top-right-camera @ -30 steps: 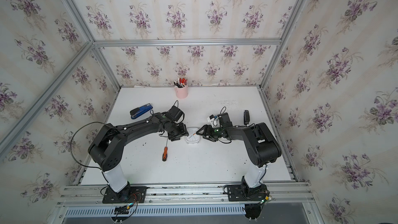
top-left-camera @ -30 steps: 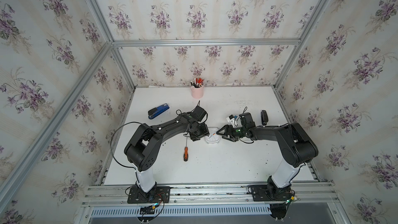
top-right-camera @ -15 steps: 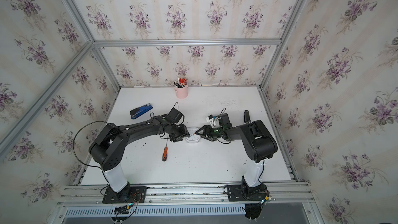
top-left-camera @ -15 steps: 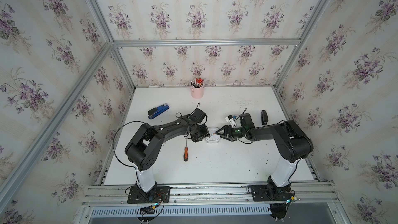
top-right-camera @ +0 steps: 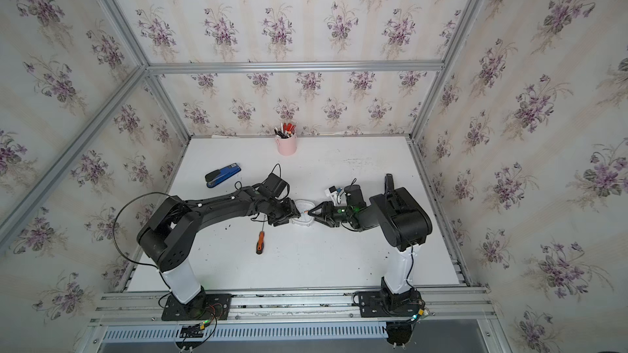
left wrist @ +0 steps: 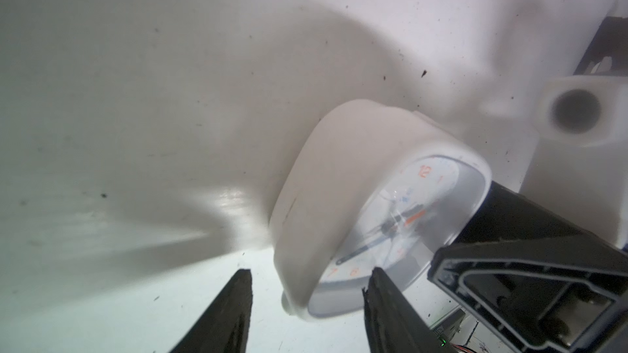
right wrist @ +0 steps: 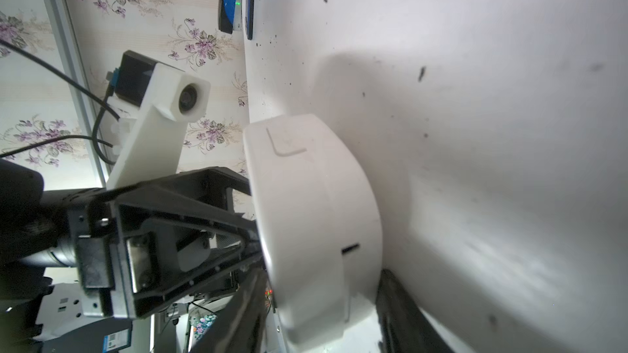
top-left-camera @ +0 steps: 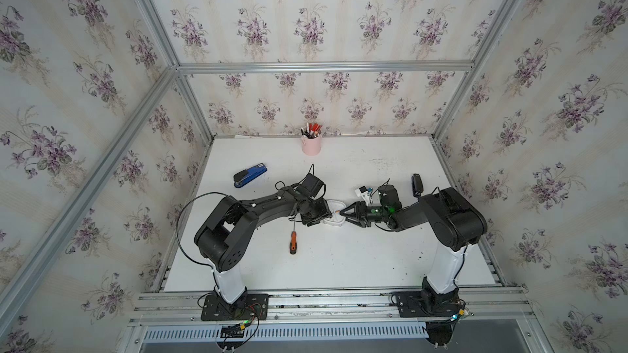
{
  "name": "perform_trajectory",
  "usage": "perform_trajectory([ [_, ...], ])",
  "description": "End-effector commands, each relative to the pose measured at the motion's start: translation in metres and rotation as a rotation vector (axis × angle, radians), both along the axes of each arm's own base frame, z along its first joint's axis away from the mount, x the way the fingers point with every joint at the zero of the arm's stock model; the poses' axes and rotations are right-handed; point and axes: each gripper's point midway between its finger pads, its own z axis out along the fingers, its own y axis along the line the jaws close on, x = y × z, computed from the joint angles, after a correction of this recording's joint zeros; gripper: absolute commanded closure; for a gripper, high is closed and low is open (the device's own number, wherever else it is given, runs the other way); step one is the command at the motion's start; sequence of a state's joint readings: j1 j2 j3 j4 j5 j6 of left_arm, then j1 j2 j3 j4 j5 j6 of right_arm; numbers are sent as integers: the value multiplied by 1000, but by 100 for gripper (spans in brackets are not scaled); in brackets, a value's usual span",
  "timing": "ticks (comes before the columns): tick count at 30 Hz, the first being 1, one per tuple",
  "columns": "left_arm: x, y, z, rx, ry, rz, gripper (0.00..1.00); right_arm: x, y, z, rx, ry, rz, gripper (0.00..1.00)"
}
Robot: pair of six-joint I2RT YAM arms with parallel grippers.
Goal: Remove the battery from the alarm
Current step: Adjust the alarm at the center of the board.
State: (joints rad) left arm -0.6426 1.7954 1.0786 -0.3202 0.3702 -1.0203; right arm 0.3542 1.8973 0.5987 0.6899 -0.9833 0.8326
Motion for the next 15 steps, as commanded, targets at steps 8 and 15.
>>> perform_trajectory([
  [8, -9, 12, -15, 64, 34, -5, 43, 7, 10, 17, 73, -57, 12, 60],
  [15, -7, 10, -11, 52, 18, -21, 42, 11, 10, 18, 68, -65, -3, 65],
])
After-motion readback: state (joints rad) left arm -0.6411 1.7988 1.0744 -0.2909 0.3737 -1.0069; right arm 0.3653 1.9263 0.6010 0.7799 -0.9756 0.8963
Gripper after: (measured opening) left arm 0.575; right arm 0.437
